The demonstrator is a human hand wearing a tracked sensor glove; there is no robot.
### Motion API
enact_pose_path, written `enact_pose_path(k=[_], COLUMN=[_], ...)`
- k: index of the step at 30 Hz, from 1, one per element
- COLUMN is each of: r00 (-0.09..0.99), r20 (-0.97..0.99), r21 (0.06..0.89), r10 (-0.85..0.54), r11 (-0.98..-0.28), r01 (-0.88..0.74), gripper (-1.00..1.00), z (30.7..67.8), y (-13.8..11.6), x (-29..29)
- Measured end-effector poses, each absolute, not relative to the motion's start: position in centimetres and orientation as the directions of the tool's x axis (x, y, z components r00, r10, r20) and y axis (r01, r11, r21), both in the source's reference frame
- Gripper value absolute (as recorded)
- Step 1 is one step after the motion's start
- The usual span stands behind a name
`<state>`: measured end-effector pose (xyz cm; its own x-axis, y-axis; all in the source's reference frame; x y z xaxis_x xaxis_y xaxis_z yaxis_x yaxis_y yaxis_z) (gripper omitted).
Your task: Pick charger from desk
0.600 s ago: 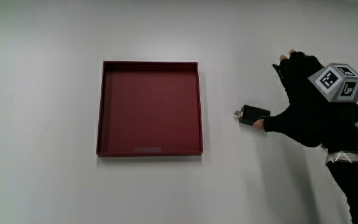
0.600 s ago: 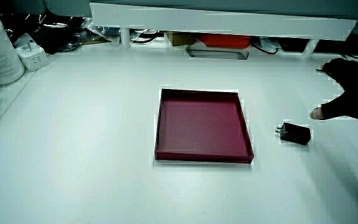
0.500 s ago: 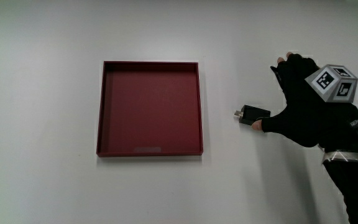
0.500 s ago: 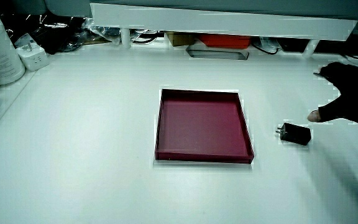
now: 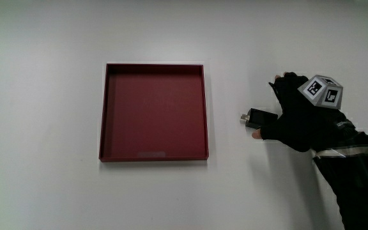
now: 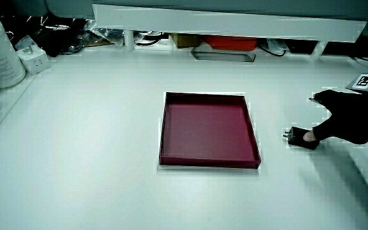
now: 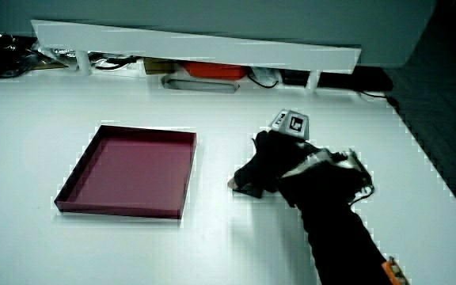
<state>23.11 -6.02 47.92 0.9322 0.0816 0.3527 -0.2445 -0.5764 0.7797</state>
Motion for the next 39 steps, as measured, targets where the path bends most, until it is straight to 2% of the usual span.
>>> enact_pose_path(k=[10,24,27,30,39], r00=[0.945,0.95,0.95,0.942,0.946], r20=[0.307,0.284,0.282,0.302,0.299], r21=[0.824,0.856,0.85,0.84,0.78], r10=[0.113,0.125,0.131,0.144,0.124], r11=[-0.528,-0.479,-0.494,-0.507,-0.604], r01=[-0.205,-0.193,-0.184,-0.192,-0.167], gripper=[0.0,0.0,0.0,0.1,0.41], z=[51.9,54.2,54.5,54.2,53.6], y=[-5.5,-4.8,-4.9,-5.0,-5.0], x=[23.0,22.1,22.4,22.5,22.4])
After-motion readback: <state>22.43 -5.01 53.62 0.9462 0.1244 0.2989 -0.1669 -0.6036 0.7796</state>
